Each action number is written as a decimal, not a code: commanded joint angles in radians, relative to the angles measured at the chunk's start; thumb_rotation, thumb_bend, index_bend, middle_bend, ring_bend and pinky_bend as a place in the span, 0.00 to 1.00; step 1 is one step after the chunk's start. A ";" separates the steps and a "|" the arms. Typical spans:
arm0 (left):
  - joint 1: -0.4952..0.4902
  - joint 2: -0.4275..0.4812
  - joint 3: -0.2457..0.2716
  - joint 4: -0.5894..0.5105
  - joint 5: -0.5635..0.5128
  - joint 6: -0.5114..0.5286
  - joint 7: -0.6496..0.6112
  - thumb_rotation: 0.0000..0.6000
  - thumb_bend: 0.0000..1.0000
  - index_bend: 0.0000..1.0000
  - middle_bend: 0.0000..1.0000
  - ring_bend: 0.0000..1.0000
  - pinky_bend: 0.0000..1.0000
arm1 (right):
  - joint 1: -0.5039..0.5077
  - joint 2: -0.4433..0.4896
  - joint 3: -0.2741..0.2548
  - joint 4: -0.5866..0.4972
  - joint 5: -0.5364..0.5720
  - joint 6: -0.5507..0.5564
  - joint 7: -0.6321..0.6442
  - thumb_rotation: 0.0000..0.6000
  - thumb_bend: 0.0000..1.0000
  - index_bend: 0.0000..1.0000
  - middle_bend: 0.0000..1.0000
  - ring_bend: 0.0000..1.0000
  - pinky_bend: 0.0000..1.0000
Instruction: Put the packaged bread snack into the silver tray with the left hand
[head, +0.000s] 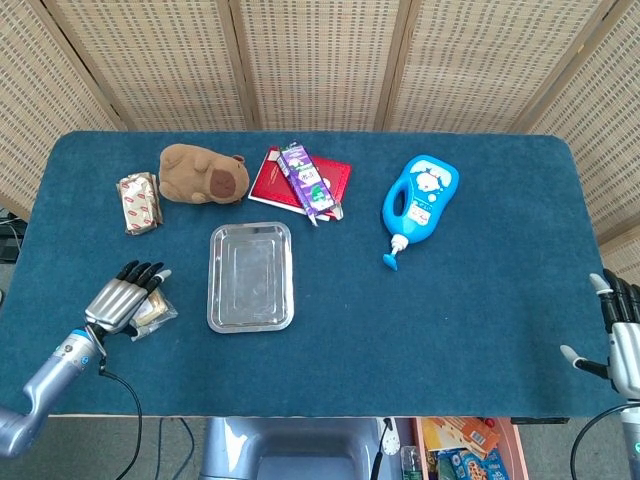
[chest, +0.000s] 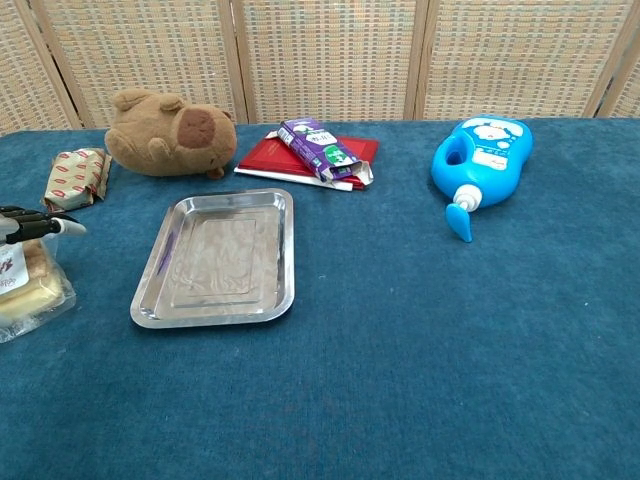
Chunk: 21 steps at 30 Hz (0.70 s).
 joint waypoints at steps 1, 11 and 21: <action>0.003 -0.027 -0.002 0.042 -0.017 0.004 -0.038 1.00 0.00 0.00 0.00 0.00 0.10 | 0.002 -0.002 -0.001 0.001 0.001 -0.006 0.001 1.00 0.00 0.00 0.00 0.00 0.00; 0.017 -0.072 -0.016 0.146 -0.036 0.060 -0.110 1.00 0.10 0.54 0.54 0.40 0.62 | 0.006 -0.004 0.000 0.000 0.002 -0.013 0.002 1.00 0.00 0.00 0.00 0.00 0.00; -0.029 0.061 -0.131 -0.053 -0.039 0.185 -0.152 1.00 0.11 0.56 0.55 0.41 0.62 | 0.005 -0.001 0.001 -0.002 0.003 -0.012 0.010 1.00 0.00 0.00 0.00 0.00 0.00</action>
